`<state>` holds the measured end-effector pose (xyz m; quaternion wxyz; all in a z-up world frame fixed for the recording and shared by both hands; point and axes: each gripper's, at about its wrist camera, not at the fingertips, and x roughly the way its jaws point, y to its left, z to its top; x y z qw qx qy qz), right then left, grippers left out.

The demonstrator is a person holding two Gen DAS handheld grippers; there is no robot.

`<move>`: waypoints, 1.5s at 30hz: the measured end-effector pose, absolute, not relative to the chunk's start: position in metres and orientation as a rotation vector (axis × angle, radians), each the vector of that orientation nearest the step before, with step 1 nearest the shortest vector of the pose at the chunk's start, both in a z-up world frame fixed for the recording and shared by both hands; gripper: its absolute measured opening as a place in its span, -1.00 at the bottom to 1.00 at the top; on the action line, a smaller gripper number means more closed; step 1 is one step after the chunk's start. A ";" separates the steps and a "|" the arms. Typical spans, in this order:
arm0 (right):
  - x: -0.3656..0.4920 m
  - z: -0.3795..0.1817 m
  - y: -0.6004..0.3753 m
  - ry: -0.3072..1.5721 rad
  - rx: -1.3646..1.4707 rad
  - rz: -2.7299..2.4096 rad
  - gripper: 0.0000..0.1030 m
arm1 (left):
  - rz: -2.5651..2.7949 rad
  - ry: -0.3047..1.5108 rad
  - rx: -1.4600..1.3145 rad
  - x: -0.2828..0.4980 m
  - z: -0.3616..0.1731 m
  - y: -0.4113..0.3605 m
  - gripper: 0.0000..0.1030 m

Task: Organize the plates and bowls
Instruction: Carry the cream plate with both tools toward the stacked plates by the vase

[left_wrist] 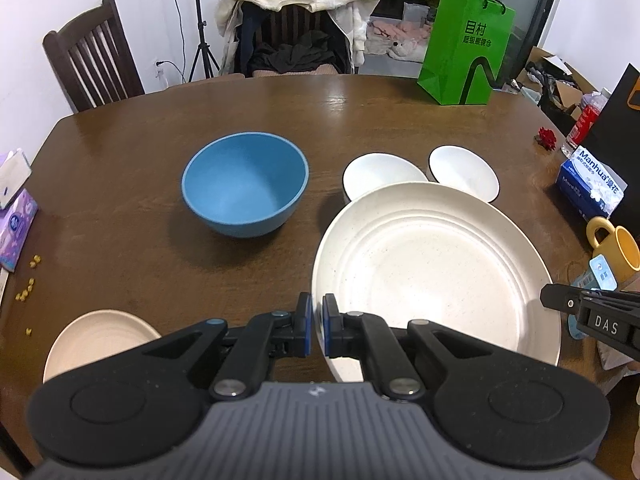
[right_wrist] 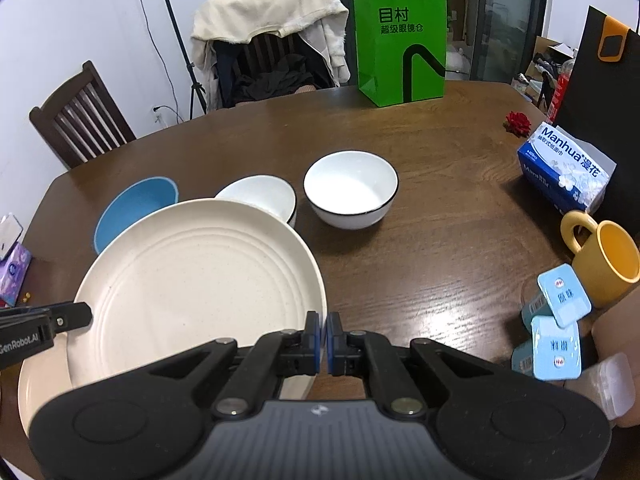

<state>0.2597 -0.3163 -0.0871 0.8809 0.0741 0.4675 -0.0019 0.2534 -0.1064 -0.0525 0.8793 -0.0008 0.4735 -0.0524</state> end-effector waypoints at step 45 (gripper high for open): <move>0.219 -0.098 -0.191 1.019 0.016 0.166 -0.92 | 0.073 0.981 -0.113 0.174 -0.066 0.017 -0.89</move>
